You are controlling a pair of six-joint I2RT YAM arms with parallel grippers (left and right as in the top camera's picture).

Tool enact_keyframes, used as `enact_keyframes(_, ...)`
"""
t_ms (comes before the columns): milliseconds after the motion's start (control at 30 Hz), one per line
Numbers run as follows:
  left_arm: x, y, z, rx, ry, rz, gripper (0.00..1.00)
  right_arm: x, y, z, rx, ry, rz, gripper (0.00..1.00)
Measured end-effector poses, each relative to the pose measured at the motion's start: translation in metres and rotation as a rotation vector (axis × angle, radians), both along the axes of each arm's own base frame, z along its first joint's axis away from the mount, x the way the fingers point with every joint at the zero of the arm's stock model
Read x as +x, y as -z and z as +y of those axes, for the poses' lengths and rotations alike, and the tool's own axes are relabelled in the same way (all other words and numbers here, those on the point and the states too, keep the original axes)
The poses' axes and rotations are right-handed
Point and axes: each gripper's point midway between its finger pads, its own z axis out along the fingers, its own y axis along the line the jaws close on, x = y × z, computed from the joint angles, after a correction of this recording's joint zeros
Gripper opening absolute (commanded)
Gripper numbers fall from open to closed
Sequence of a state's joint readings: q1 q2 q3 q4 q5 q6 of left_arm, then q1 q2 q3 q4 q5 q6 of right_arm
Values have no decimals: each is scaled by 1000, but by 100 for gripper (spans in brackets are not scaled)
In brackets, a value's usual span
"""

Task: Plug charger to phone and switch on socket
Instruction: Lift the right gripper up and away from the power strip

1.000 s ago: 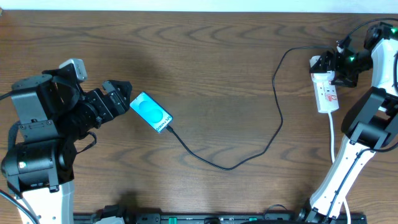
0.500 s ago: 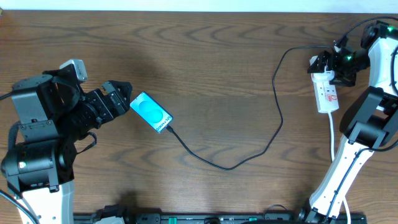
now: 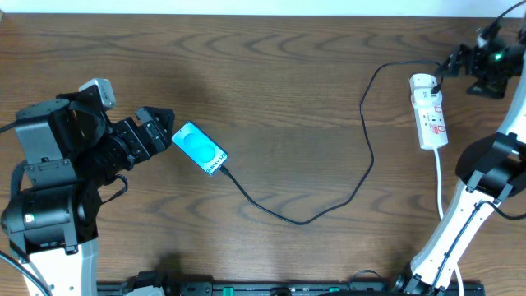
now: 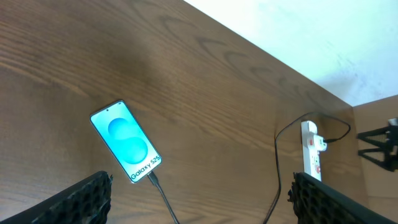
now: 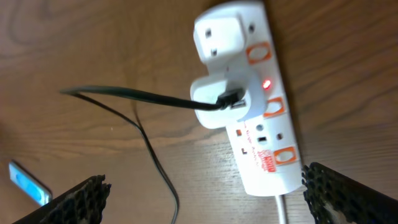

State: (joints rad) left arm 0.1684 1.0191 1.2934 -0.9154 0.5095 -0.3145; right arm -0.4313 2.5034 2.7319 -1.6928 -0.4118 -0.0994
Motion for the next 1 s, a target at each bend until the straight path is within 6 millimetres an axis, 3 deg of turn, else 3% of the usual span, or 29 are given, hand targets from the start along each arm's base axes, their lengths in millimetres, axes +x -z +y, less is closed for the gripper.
enact_keyframes(100,0,0,0,1,0,-2,92,-1,-18,1,-19,7,-32,99)
enact_keyframes(267,3,-4,1,4,0,-21,92,-11,-82,16,-116,6,-140,99)
enact_keyframes(467,4,-4,1,4,0,-25,92,-55,-209,82,-312,-48,-400,99)
enact_keyframes(567,4,-4,1,5,0,-25,92,-84,-256,113,-384,-72,-522,99)
enact_keyframes(667,4,-4,1,4,0,-25,92,-102,-276,131,-424,-83,-575,99)
enact_keyframes(767,4,-4,1,5,0,-25,92,-109,-284,144,-430,-105,-602,99)
enact_keyframes(1000,4,-4,1,4,0,-24,92,-113,-288,143,-448,-97,-612,99)
